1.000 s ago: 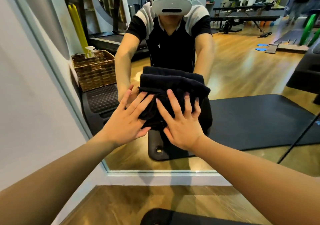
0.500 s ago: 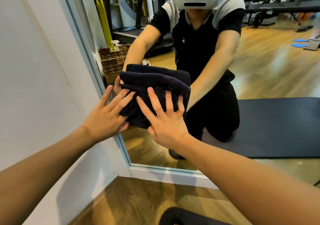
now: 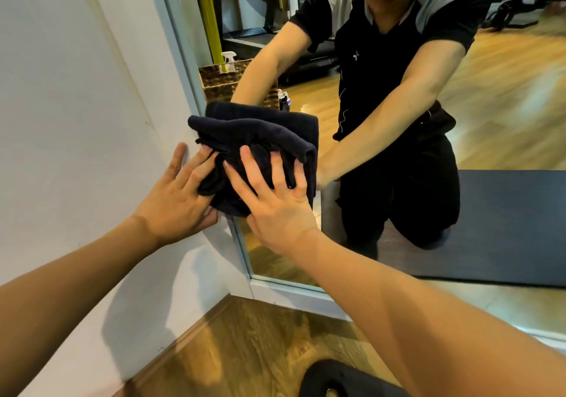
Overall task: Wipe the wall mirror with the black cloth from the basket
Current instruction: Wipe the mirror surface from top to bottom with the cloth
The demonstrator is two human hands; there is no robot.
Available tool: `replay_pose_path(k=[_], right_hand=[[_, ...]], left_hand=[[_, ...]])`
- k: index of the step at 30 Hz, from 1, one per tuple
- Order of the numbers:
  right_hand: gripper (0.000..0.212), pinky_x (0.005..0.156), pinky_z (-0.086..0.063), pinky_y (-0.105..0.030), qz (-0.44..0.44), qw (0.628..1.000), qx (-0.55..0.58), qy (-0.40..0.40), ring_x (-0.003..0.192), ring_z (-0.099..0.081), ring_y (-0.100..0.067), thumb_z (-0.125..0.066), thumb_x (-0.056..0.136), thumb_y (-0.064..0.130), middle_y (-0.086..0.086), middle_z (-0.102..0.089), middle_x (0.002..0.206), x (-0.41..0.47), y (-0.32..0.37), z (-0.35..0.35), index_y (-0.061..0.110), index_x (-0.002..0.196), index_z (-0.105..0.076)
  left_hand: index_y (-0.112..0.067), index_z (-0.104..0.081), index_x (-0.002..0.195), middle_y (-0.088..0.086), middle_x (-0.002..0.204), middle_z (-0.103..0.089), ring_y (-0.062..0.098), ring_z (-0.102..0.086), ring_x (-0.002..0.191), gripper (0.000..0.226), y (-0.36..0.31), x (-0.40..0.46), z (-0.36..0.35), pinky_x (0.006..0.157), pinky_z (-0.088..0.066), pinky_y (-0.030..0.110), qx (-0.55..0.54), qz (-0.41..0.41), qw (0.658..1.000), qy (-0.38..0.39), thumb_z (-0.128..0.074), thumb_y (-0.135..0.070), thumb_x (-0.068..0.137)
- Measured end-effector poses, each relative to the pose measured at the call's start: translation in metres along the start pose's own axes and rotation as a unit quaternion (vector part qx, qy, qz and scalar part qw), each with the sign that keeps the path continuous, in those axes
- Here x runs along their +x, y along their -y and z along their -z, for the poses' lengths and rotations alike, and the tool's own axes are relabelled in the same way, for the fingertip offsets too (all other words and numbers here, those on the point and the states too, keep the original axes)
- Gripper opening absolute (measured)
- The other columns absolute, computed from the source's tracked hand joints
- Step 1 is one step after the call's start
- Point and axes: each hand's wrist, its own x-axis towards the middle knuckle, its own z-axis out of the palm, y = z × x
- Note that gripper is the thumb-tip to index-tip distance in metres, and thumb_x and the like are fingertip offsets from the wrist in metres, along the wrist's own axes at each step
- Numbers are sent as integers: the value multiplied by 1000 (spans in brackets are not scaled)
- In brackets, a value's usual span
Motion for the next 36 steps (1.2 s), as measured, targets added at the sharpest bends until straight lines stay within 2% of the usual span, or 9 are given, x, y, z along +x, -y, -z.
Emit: replay_pose_path(k=[6,10,13,16,19,23,27,32,36], right_hand=[[80,121,-12,-65,21,999,-13,43,149,-9,-44,-51,93,37,-11,-8,168,-13,-1,-3,24,164,-15],[86,121,-7,-63,24,995,-19,90,150,-5,-43,-56,92,37,-9,-4,168,-37,7,-7,24,164,-11],[91,121,-12,-63,27,992,-15,126,150,-8,-43,-62,88,33,-9,-5,168,-59,13,-13,24,164,-13],[101,121,-12,-62,33,984,2,173,149,2,-42,-72,83,34,-10,1,169,-77,17,-17,23,164,-12],[100,122,-4,-61,32,981,-2,192,149,7,-41,-71,85,33,-9,6,170,-88,19,-20,24,164,-10],[91,123,5,-60,36,982,-4,188,150,11,-42,-57,90,27,-8,12,168,-94,15,-20,22,164,-5],[88,124,9,-56,46,980,1,195,151,13,-40,-50,90,22,-7,15,168,-102,2,-16,21,164,-2],[82,124,-2,-53,64,979,-23,193,153,-6,-37,-44,90,21,-7,4,170,-116,-20,-3,21,164,-8],[92,125,1,-52,73,976,-36,202,153,-2,-37,-58,92,24,-7,9,171,-132,-41,7,21,164,-1]], left_hand=[[3,-42,148,30,156,-27,50,-18,151,67,-27,-7,-5,119,-19,69,-44,52,997,45,-51,-36,93],[0,-41,148,26,163,-19,48,-14,152,69,-45,-22,-9,121,-19,67,-40,37,993,105,-45,-40,92],[-2,-56,140,31,155,-34,48,-9,152,64,-60,-36,-13,122,-14,66,-14,7,988,154,-38,-41,93],[-4,-64,132,31,151,-43,44,5,153,62,-73,-45,-17,123,-9,65,-8,-9,984,178,-33,-41,94],[0,-61,133,34,149,-43,50,-10,150,56,-84,-53,-24,120,-18,68,-22,-9,987,157,-38,-34,95],[7,-46,137,40,144,-42,59,-28,143,44,-94,-58,-36,115,-31,69,-39,-12,995,86,-47,-13,98],[8,-42,138,41,140,-44,62,-29,141,39,-103,-56,-38,112,-34,70,-60,-24,995,71,-49,-3,101],[9,-44,139,41,142,-42,60,-21,144,45,-124,-43,-38,113,-33,70,-84,-13,993,82,-54,2,95],[9,-51,139,43,145,-40,63,-25,142,45,-145,-29,-34,113,-33,70,-98,-20,989,110,-39,-8,99]])
